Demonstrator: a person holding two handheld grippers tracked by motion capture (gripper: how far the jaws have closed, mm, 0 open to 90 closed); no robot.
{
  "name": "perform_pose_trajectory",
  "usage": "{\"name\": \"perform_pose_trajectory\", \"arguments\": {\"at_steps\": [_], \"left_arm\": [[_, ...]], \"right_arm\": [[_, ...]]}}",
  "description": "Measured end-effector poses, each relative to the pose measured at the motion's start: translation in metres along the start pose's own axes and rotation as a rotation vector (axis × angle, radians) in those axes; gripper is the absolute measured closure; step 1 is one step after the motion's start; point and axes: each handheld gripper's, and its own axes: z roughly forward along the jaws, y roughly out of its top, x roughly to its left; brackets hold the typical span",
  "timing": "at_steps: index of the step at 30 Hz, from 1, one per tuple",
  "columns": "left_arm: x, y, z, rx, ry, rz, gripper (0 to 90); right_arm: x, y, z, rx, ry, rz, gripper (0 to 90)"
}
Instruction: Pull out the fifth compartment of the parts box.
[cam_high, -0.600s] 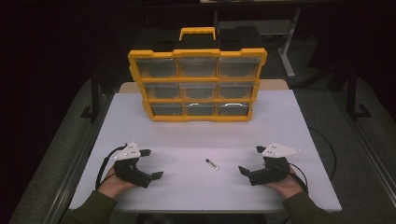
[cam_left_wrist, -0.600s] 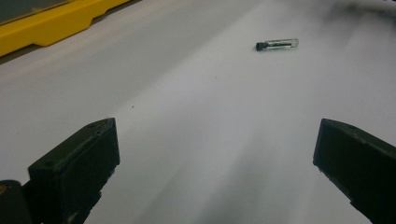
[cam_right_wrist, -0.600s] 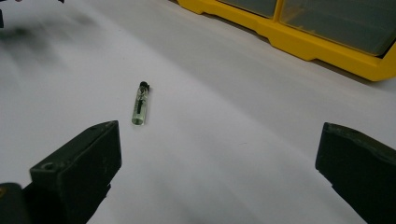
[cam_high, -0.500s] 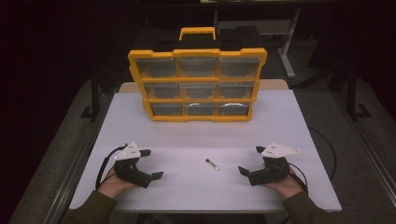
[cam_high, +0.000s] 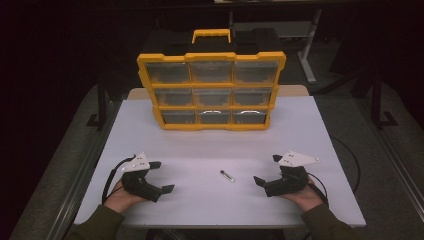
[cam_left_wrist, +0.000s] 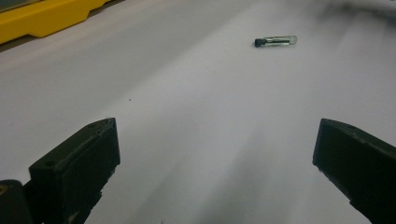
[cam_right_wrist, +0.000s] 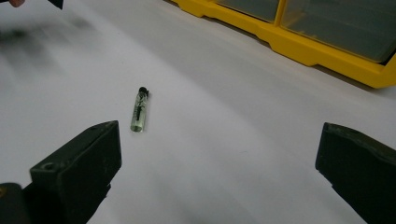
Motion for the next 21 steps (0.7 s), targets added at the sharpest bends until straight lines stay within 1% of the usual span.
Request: {"name": "perform_pose_trajectory", "arguments": {"at_steps": [1, 2, 4, 5, 6, 7, 12, 16, 21], "left_arm": [[0.0, 0.0, 0.0, 0.004, 0.0, 0.004, 0.1], [-0.001, 0.0, 0.001, 0.003, -0.003, -0.004, 0.1], [0.0, 0.0, 0.002, 0.015, -0.006, 0.012, 0.2], [-0.001, 0.0, 0.002, 0.016, -0.008, 0.01, 0.2], [-0.001, 0.0, 0.002, 0.016, -0.008, 0.01, 0.2], [-0.002, 0.0, 0.003, 0.012, -0.01, 0.001, 0.2], [-0.002, 0.0, 0.003, 0.013, -0.007, -0.003, 0.2], [-0.002, 0.0, 0.003, 0.015, -0.002, 0.006, 0.2], [-0.002, -0.001, 0.002, 0.019, -0.005, 0.011, 0.2]], "right_arm": [[0.0, 0.0, 0.0, -0.001, 0.002, -0.003, 0.0], [-0.001, 0.001, 0.001, -0.003, -0.002, 0.001, 0.0], [-0.002, 0.002, 0.002, -0.005, 0.0, -0.002, 0.0], [-0.003, 0.002, 0.003, -0.007, 0.001, -0.006, 0.0], [-0.003, 0.003, 0.003, -0.008, 0.003, -0.004, 0.0], [-0.003, 0.003, 0.004, -0.008, 0.002, -0.005, 0.0], [-0.004, 0.005, 0.007, -0.007, 0.007, -0.007, 0.0], [-0.005, 0.009, 0.008, -0.013, 0.009, 0.002, 0.0], [-0.007, 0.011, 0.011, -0.019, 0.016, -0.005, 0.0]]}}
